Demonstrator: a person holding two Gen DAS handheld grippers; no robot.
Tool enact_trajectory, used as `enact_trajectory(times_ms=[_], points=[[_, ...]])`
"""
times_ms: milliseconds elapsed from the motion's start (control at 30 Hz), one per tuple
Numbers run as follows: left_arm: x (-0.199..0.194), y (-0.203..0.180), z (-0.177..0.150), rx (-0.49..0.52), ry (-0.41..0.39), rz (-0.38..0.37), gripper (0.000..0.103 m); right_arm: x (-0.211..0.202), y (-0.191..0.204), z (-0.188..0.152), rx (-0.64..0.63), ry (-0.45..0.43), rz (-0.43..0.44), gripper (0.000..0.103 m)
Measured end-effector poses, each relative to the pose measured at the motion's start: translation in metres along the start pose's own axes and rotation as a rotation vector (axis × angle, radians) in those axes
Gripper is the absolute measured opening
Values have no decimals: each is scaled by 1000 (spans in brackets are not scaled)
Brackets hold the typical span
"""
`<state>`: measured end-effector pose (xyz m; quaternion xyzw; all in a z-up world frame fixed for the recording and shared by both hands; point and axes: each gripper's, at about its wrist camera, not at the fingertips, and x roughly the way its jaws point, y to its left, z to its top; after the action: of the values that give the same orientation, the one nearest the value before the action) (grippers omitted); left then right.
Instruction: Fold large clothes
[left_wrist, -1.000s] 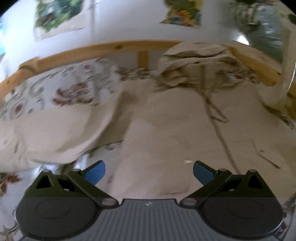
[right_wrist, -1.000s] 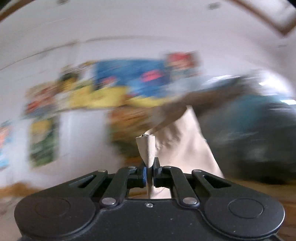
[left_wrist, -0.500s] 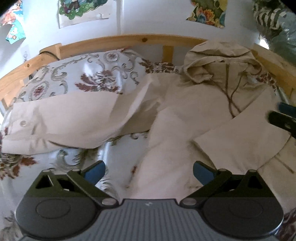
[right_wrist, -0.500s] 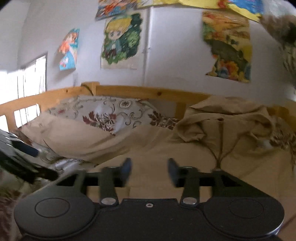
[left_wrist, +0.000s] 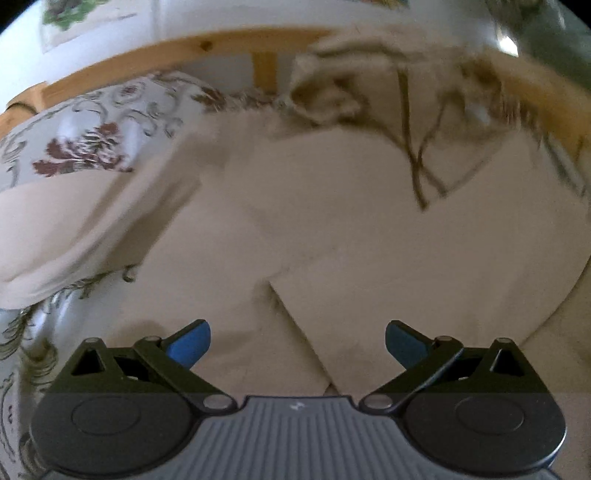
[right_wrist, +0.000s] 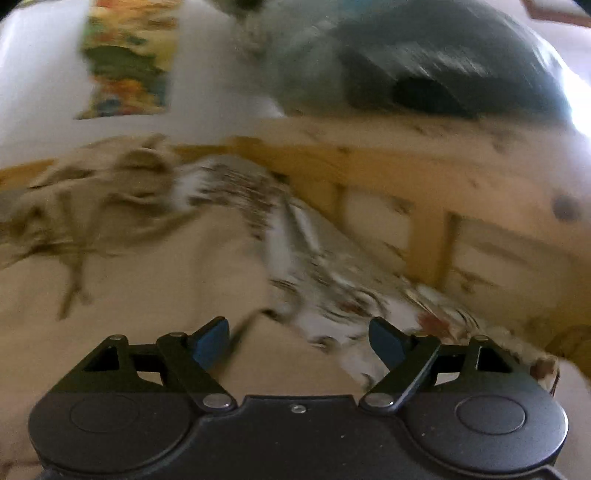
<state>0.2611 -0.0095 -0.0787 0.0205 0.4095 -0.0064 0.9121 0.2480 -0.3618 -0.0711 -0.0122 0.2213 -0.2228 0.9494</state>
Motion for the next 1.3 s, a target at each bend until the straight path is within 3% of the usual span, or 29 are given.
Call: enact_trajectory(times_ms=[100,233,333,467,567,733,800,933,1033,1100,1167,1233,1300], points=[[16,2,-8,18,42,48,103,13,-4,-10,-15,33,-61,84],[-7,30,-15,-74,6,52,102,10,8,-9,-40,14,-73,85],[-39,63,-25,-152,-56,75,102,-1,11,0,-3,-3,-19,91],[-68,123,-39,-243,-83,244,102,-17,25,9,18,-41,104,99],[-84,178,-41,-413,-95,345,102,-24,39,11,5,-37,193,100],[-92,256,-41,-727,-159,317,97,-36,63,10,-52,-40,300,102],[-88,271,-36,-791,-178,310,96,-40,69,10,-74,-45,320,102],[-81,291,-27,-893,-144,399,81,-43,74,10,-86,-30,343,102],[-72,296,-15,-935,-103,473,77,-42,75,10,-78,-29,351,102],[-70,299,-10,-961,-91,528,62,-40,75,11,-74,-24,355,102],[-70,300,-8,-959,-95,571,32,-38,75,9,-70,-14,358,102],[-73,298,-6,-939,-141,560,18,-36,75,9,-62,5,365,102],[-85,289,-5,-928,-208,547,11,-33,74,10,-45,33,379,102]])
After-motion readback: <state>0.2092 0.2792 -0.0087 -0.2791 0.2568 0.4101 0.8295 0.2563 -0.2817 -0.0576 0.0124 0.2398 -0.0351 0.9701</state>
